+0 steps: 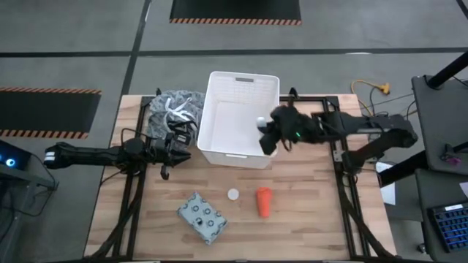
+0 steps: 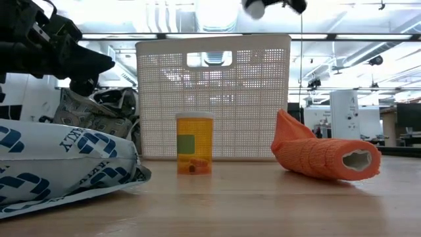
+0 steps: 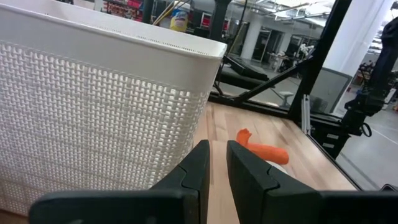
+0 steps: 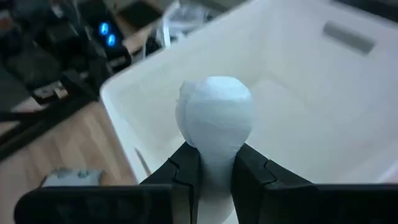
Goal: Pick & place medical supplies in basket/bin
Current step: Put the white gauze into the white bin
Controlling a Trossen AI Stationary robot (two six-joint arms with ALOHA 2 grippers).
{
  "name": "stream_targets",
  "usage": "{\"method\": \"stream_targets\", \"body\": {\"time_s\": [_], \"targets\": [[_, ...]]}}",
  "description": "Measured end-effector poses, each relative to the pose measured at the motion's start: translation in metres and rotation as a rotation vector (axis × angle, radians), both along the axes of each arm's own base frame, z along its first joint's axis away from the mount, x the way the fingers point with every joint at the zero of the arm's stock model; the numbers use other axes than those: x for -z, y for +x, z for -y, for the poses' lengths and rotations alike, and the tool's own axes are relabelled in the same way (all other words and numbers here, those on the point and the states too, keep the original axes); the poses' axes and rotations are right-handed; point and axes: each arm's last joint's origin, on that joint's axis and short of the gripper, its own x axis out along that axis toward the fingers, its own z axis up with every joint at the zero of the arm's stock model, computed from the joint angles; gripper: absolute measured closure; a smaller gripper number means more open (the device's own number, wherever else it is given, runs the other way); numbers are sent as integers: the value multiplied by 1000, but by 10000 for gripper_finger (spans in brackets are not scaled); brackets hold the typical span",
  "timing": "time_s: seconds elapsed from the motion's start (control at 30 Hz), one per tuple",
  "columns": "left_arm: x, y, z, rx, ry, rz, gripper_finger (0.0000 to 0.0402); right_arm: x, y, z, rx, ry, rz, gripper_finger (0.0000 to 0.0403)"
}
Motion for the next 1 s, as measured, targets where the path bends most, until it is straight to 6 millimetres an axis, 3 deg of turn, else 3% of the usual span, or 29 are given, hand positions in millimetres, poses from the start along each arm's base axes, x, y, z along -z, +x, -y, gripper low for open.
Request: {"method": "stream_targets", "body": {"time_s": [0.33, 0.67, 1.0], "targets": [[0, 0, 0, -2, 0, 0, 364, 34, 28, 45, -75, 217, -119, 350], [0, 0, 0, -12, 12, 0, 364, 76, 57, 65, -34, 240, -253, 350], [0, 0, -1, -27, 12, 0, 364, 93, 66, 72, -35, 234, -309, 350]]}}
